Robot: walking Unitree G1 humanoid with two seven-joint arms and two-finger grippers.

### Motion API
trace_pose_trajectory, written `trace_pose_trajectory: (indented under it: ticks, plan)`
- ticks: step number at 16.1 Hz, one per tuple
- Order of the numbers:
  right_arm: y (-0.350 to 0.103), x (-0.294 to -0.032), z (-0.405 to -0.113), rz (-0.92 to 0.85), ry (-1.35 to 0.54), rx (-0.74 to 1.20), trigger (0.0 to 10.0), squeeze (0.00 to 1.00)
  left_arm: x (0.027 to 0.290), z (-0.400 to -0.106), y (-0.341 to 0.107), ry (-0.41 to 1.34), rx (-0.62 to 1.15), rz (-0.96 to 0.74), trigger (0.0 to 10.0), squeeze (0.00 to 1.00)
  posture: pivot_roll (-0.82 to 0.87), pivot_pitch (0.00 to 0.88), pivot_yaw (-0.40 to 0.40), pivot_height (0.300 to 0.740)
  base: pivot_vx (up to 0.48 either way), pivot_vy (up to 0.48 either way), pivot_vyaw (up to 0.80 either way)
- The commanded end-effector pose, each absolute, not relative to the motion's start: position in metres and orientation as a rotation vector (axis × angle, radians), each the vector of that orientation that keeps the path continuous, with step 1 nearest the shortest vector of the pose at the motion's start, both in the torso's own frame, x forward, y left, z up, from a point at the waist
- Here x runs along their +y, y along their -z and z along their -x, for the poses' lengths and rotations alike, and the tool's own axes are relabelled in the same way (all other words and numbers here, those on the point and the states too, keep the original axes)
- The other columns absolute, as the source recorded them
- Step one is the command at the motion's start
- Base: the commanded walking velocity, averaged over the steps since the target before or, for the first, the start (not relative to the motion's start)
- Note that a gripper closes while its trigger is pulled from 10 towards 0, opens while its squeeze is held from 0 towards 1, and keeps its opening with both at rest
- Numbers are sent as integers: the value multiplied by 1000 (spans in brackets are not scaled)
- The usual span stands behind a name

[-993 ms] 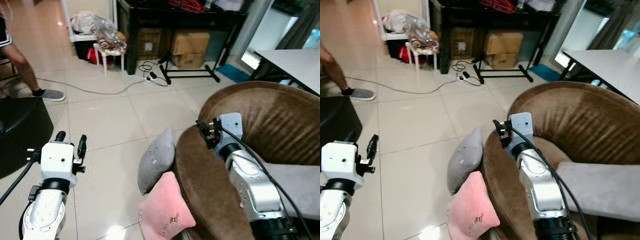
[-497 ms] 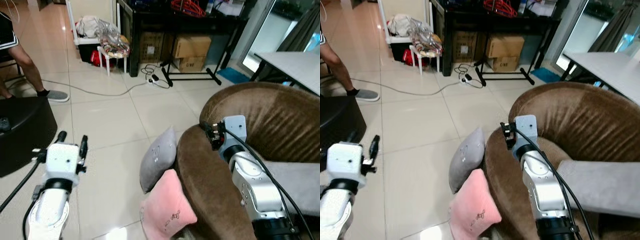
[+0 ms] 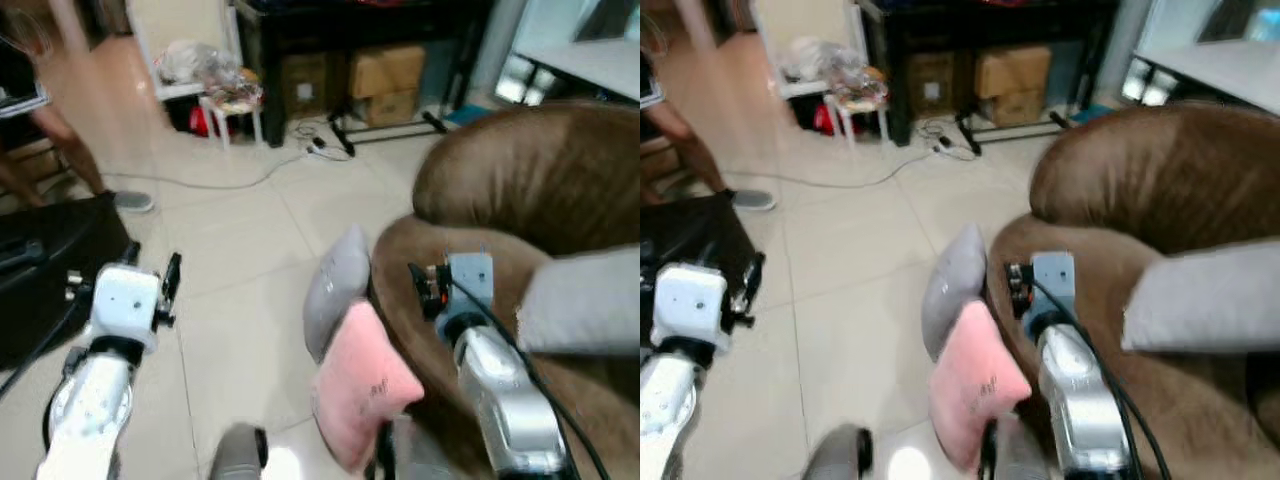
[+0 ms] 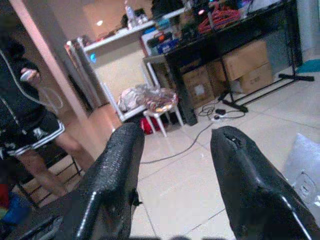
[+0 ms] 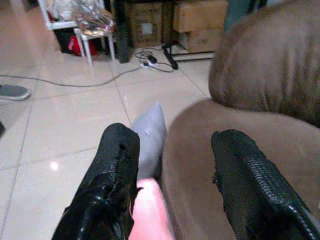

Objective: Move the pillow to the sofa from floor

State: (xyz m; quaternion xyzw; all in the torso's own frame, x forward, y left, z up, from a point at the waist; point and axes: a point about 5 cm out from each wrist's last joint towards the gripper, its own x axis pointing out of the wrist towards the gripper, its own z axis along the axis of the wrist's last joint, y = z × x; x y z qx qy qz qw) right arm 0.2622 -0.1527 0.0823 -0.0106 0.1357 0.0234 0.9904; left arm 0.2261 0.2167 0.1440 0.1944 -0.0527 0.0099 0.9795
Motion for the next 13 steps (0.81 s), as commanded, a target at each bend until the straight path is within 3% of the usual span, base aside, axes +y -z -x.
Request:
trace_pose_trajectory:
  ticks: [1,7,13]
  plan:
    - [-94,-152,-269,28,-54,229,10000,0,221,-222,-140,-37,-89,-363,10000,0,28,0,18,590,0,0,0]
    - [-97,-152,-273,43,-86,213,10000,0,217,-216,-135,-45,-85,-289,10000,0,35,0,-28,571,0,0,0]
    - [-96,-153,-274,48,-105,219,10000,0,219,-213,-132,-61,-78,-272,10000,0,38,0,-53,571,286,0,0]
